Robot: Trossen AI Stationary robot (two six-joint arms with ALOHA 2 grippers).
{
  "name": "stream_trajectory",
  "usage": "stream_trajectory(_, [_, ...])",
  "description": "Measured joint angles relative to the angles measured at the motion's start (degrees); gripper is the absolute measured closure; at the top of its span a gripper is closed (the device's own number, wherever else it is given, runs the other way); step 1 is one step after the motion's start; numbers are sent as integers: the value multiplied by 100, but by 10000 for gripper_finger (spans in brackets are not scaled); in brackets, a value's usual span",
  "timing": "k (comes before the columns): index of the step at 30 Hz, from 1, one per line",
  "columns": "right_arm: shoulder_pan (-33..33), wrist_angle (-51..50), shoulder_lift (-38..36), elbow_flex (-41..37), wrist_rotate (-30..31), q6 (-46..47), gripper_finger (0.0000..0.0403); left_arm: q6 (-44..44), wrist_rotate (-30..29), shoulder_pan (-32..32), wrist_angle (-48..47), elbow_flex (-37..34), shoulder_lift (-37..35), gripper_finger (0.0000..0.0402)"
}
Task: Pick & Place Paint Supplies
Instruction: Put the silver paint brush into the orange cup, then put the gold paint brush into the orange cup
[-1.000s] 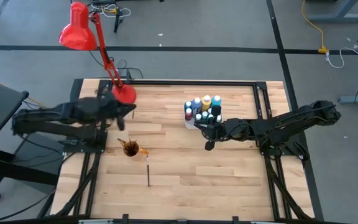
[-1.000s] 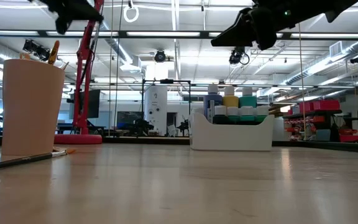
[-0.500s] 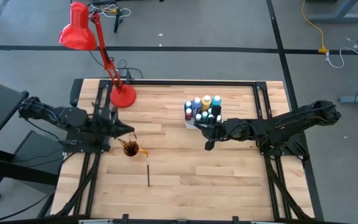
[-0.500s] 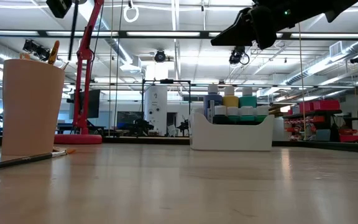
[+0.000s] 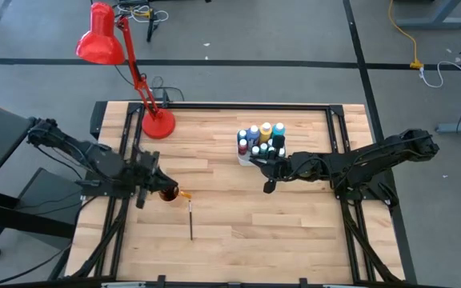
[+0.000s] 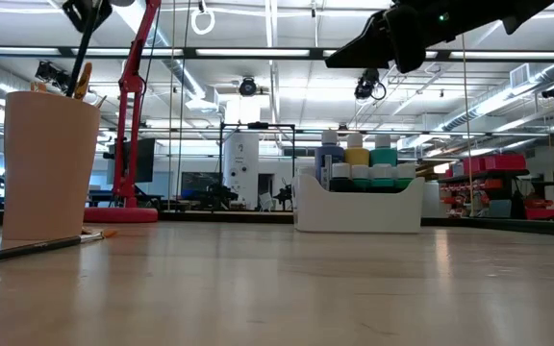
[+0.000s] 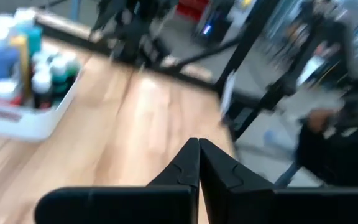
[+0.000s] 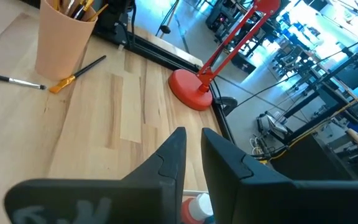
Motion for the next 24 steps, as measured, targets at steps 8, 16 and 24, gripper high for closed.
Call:
stream_trajectory(8, [0, 41, 2, 0, -177, 84, 348, -220, -477, -94, -792, 4, 469, 386])
stream_trajectory(16, [0, 380, 2, 0, -788, 146, 348, -309, -494, -94, -851, 4, 1047, 359])
stream_trajectory(24, [0, 908, 2, 0, -853, 527, 348, -267, -530, -94, -709, 4, 1165, 345])
